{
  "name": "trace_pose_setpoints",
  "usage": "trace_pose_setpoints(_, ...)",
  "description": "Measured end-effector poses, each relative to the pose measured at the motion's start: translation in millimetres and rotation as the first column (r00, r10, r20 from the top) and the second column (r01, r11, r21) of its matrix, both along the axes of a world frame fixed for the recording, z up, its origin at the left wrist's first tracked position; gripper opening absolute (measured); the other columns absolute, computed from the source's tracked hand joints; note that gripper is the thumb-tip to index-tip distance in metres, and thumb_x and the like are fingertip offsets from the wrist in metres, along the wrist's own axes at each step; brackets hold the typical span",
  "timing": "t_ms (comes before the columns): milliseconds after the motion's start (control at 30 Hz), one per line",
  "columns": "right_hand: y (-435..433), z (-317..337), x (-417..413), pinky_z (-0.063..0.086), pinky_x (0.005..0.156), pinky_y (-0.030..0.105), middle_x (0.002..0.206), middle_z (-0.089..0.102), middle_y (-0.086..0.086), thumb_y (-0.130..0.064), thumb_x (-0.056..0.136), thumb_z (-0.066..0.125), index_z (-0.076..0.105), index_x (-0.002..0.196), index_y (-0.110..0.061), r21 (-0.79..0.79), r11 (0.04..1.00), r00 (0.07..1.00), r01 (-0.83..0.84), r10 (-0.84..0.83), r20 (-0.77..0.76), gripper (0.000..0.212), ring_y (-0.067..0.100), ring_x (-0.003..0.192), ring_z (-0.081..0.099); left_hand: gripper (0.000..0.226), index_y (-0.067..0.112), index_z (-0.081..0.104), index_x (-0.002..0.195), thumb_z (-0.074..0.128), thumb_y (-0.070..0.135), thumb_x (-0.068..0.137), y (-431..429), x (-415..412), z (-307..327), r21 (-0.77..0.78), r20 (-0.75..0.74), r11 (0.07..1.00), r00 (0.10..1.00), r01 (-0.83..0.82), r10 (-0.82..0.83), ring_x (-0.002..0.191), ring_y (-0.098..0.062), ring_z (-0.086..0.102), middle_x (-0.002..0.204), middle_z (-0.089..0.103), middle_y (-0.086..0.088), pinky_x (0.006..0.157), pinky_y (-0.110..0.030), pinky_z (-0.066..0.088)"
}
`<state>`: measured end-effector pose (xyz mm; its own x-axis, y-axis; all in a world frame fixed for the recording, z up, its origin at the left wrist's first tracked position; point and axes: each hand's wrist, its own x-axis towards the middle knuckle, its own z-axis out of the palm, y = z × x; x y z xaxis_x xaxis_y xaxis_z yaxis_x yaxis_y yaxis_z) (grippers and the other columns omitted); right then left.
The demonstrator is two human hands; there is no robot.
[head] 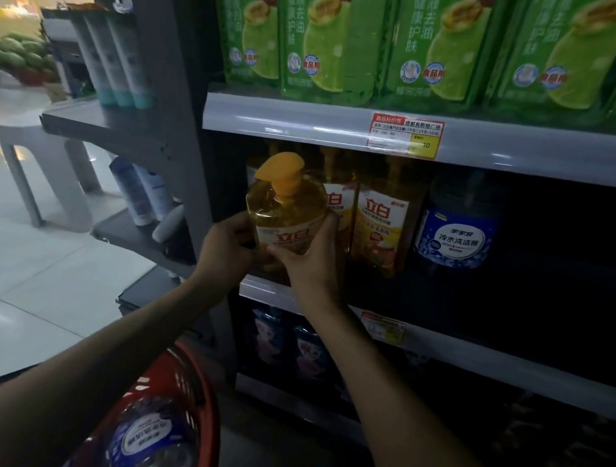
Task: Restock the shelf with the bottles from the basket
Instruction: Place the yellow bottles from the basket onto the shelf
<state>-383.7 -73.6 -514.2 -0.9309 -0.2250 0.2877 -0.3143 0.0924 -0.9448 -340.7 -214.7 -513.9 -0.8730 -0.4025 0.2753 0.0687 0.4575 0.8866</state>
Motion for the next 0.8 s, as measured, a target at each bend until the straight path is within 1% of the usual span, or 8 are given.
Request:
trace_pose_setpoints(67, -2, -1, -4, 0.041, 0.073, 0.006, 0.15, 0.045, 0.003, -0.015, 0.079, 0.085, 0.029, 0.151, -0.022, -0.011, 1.0, 1.0, 0.014, -0.013, 0.019, 0.091, 0.022, 0.139, 0.044, 0.045, 0.015, 0.072, 0.109, 0.086, -0.008, 0.072, 0, -6, -2, 0.025, 0.019, 1.0, 1.0, 0.013, -0.013, 0.095, -0.018, 0.077, 0.102, 0.08, 0.0, 0.074, -0.031, 0.065)
trace_pose_setpoints(200, -4, -5, -10, 0.043, 0.057, -0.001, 0.144, 0.05, 0.004, -0.01, 0.077, 0.085, 0.036, 0.147, -0.021, -0.029, 0.999, 0.999, 0.024, -0.023, 0.047, 0.086, 0.02, 0.132, 0.048, 0.044, 0.016, 0.073, 0.113, 0.084, -0.006, 0.076, -1, -11, -10, 0.061, 0.049, 0.998, 0.999, 0.013, -0.016, 0.096, -0.019, 0.077, 0.104, 0.08, 0.001, 0.085, -0.045, 0.064)
trace_pose_setpoints(400, -7, -5, -15, 0.045, 0.062, 0.003, 0.139, 0.054, 0.002, -0.011, 0.075, 0.087, 0.04, 0.141, -0.018, -0.045, 0.997, 0.994, 0.067, -0.062, 0.093, 0.081, 0.017, 0.126, 0.052, 0.051, 0.017, 0.071, 0.119, 0.085, -0.003, 0.075, 1, -19, -6, 0.071, 0.061, 0.998, 0.998, 0.003, -0.007, 0.1, -0.017, 0.075, 0.109, 0.078, 0.003, 0.087, -0.047, 0.063)
trace_pose_setpoints(533, -11, -4, -17, 0.05, 0.092, 0.031, 0.141, 0.054, 0.001, -0.014, 0.078, 0.085, 0.04, 0.144, -0.02, -0.022, 0.998, 0.989, 0.064, -0.061, 0.133, 0.08, 0.021, 0.131, 0.052, 0.057, 0.02, 0.06, 0.122, 0.086, -0.002, 0.076, 4, -20, -6, 0.186, 0.063, 0.98, 0.997, -0.065, 0.055, 0.105, -0.023, 0.072, 0.116, 0.073, -0.003, 0.081, -0.043, 0.064)
trace_pose_setpoints(600, -11, -1, -16, 0.05, 0.099, 0.036, 0.142, 0.054, 0.001, -0.013, 0.082, 0.082, 0.041, 0.145, -0.02, -0.012, 0.998, 0.986, 0.06, -0.058, 0.157, 0.076, 0.021, 0.133, 0.052, 0.053, 0.021, 0.058, 0.121, 0.082, -0.003, 0.08, 6, -21, -6, 0.227, 0.055, 0.973, 0.998, -0.053, 0.042, 0.105, -0.022, 0.072, 0.116, 0.073, -0.004, 0.074, -0.032, 0.063)
trace_pose_setpoints(667, -10, -1, -17, 0.05, 0.105, 0.041, 0.143, 0.053, 0.001, -0.01, 0.084, 0.079, 0.042, 0.145, -0.021, -0.004, 0.998, 0.983, 0.07, -0.069, 0.17, 0.072, 0.022, 0.134, 0.051, 0.054, 0.018, 0.06, 0.127, 0.081, -0.002, 0.082, 7, -21, -6, 0.227, 0.048, 0.974, 0.999, -0.024, 0.014, 0.101, -0.012, 0.073, 0.115, 0.074, -0.001, 0.069, -0.021, 0.06)
trace_pose_setpoints(733, -8, 0, -17, 0.049, 0.108, 0.045, 0.144, 0.052, 0.001, -0.005, 0.085, 0.076, 0.042, 0.146, -0.022, 0.014, 0.997, 0.983, 0.074, -0.075, 0.169, 0.072, 0.022, 0.136, 0.05, 0.057, 0.016, 0.061, 0.131, 0.082, -0.002, 0.08, 8, -22, -4, 0.228, 0.045, 0.974, 0.999, -0.011, 0.001, 0.096, -0.005, 0.073, 0.112, 0.075, 0.003, 0.07, -0.02, 0.061)
trace_pose_setpoints(800, -6, 0, -20, 0.05, 0.107, 0.047, 0.144, 0.053, 0.001, -0.001, 0.084, 0.075, 0.043, 0.146, -0.022, 0.042, 0.996, 0.98, 0.076, -0.082, 0.179, 0.073, 0.023, 0.135, 0.051, 0.057, 0.016, 0.063, 0.131, 0.082, -0.003, 0.08, 7, -24, -4, 0.234, 0.052, 0.972, 0.999, -0.008, -0.004, 0.098, -0.008, 0.074, 0.111, 0.076, 0.003, 0.077, -0.027, 0.064)
